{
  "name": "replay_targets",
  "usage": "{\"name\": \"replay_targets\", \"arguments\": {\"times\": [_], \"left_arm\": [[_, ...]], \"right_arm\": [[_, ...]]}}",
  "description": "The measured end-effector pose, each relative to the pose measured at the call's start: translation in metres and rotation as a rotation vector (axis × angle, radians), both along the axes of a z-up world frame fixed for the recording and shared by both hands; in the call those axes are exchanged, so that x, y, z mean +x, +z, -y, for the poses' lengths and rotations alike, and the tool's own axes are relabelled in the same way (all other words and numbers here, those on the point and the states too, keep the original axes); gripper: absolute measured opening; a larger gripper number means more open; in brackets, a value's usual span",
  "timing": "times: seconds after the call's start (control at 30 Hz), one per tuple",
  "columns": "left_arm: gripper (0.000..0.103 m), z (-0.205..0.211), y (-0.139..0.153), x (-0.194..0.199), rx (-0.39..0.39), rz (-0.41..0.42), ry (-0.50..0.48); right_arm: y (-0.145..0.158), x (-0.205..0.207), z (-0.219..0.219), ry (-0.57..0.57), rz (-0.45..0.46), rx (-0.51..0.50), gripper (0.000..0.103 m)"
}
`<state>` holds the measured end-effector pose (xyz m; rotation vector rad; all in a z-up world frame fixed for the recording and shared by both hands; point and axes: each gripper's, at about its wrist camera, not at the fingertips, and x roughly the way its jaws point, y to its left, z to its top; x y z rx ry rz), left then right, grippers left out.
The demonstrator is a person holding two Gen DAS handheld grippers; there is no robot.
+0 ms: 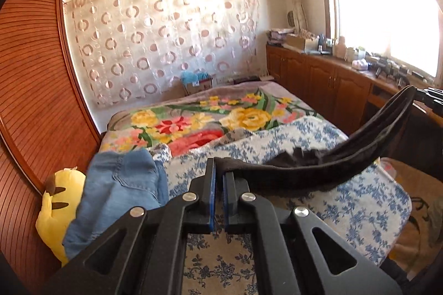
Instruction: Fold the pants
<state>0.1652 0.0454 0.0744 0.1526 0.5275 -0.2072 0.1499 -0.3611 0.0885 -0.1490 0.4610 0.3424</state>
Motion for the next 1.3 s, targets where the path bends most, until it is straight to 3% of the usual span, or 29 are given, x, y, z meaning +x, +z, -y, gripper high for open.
{"name": "replay_targets", "arguments": {"times": [0.23,0.47,0.63,0.73,0.9,1.1,1.3], "left_arm": [[0.0,-0.017,0.024,0.036,0.012,0.003,0.036],[0.0,-0.023,0.043,0.083,0.046,0.008,0.081],[0.0,-0.027,0.072,0.082,0.043,0.083,0.098],[0.0,-0.03,0.07,0.074,0.041,0.086,0.097],[0.0,-0.027,0.027,0.044,0.077,0.038,0.063],[0.0,-0.024,-0.068,-0.015,0.093,-0.082,0.024],[0.0,-0.009,-0.115,-0.047,0.069,-0.138,0.015]], "right_arm": [[0.035,0.024,-0.02,0.01,0.045,-0.019,0.0],[0.058,0.082,-0.038,-0.035,0.063,-0.046,0.0],[0.083,0.099,-0.04,-0.057,0.113,-0.026,0.0],[0.086,0.09,-0.038,-0.045,0.137,-0.015,0.0],[0.042,0.073,-0.033,0.001,0.06,-0.018,0.0],[-0.048,0.04,-0.018,0.043,-0.114,-0.006,0.0],[-0.118,0.002,-0.014,0.063,-0.239,-0.014,0.0]]}}
